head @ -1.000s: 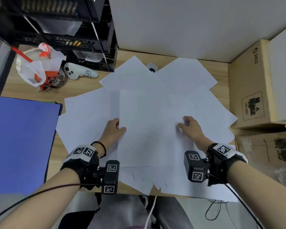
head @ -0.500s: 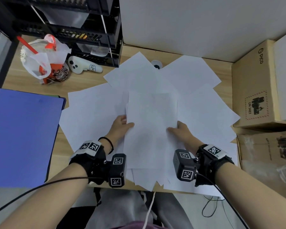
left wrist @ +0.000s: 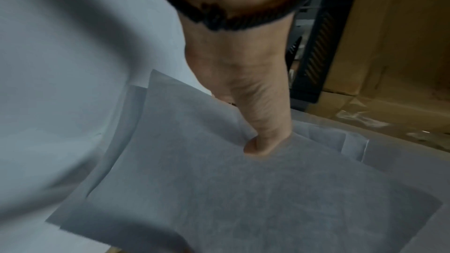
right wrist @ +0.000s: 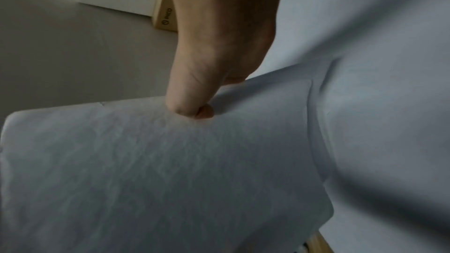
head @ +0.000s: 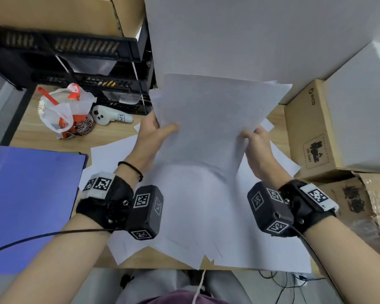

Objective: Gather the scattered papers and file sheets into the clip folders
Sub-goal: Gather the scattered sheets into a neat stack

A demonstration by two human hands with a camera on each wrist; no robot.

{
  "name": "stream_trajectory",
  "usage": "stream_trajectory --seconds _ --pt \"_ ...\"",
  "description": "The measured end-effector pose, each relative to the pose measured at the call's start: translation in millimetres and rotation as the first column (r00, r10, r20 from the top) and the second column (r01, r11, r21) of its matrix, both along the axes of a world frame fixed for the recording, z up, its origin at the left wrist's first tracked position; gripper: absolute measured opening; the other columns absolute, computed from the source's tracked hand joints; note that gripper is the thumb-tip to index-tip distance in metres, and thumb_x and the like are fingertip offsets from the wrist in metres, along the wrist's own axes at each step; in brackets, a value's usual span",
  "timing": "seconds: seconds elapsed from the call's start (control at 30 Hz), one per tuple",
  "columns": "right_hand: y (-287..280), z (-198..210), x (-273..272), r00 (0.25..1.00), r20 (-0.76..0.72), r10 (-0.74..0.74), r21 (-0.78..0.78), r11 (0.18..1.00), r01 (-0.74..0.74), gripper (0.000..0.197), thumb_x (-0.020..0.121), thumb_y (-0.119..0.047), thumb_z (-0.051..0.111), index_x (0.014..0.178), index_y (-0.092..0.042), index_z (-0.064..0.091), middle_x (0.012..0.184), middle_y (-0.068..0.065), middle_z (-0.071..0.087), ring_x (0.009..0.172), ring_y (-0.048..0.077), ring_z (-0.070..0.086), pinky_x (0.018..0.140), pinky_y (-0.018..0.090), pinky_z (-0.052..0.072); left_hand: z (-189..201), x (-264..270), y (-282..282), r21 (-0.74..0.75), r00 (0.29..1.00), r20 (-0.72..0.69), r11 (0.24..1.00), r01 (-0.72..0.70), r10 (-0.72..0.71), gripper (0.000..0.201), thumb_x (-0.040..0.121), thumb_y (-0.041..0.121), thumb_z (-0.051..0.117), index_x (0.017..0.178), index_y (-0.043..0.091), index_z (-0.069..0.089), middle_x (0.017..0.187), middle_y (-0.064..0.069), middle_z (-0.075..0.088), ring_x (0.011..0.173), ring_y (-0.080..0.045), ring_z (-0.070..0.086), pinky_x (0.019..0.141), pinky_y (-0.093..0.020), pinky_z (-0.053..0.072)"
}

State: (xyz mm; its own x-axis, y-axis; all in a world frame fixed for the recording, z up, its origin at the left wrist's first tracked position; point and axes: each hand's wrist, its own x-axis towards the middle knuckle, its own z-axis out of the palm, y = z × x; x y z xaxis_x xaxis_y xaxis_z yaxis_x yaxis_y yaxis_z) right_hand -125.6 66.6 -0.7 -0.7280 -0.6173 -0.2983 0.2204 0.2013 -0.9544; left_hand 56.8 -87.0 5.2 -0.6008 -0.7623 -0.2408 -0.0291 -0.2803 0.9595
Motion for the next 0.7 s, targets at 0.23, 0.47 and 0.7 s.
stream_trajectory --seconds 0.23,0.47,0.7 --pt "24 -24 36 0.994 0.029 0.104 0.164 0.98 -0.108 0.034 0.065 -0.011 0.051 0.094 -0.026 0.058 0.096 -0.004 0.06 0.096 0.02 0.052 0.085 0.036 0.041 -38 23 23 0.014 0.981 0.184 0.998 0.056 -0.058 0.045 0.081 -0.004 0.063 0.12 0.018 0.056 0.112 0.001 0.066 0.108 -0.018 0.061 0.082 -0.026 0.049" --pt "-6 4 20 0.975 -0.108 0.192 0.166 0.971 -0.173 0.021 0.095 -0.012 0.054 0.113 -0.019 0.06 0.103 -0.008 0.068 0.091 0.005 0.065 0.076 0.019 0.052 -20 15 10 -0.004 0.996 0.088 1.0 0.012 -0.011 0.027 0.083 0.012 0.072 0.105 0.026 0.064 0.104 0.008 0.07 0.088 -0.001 0.069 0.074 -0.019 0.054" --pt "10 -30 2 0.904 -0.021 0.427 0.44 0.816 -0.375 0.02 0.097 -0.009 0.045 0.098 -0.01 0.065 0.09 -0.001 0.069 0.075 0.011 0.067 0.062 0.021 0.052 -75 67 -22 -0.102 0.918 0.395 0.994 0.035 0.008 0.036 0.086 0.023 0.07 0.121 0.018 0.06 0.12 0.003 0.059 0.106 -0.008 0.057 0.091 -0.026 0.046"
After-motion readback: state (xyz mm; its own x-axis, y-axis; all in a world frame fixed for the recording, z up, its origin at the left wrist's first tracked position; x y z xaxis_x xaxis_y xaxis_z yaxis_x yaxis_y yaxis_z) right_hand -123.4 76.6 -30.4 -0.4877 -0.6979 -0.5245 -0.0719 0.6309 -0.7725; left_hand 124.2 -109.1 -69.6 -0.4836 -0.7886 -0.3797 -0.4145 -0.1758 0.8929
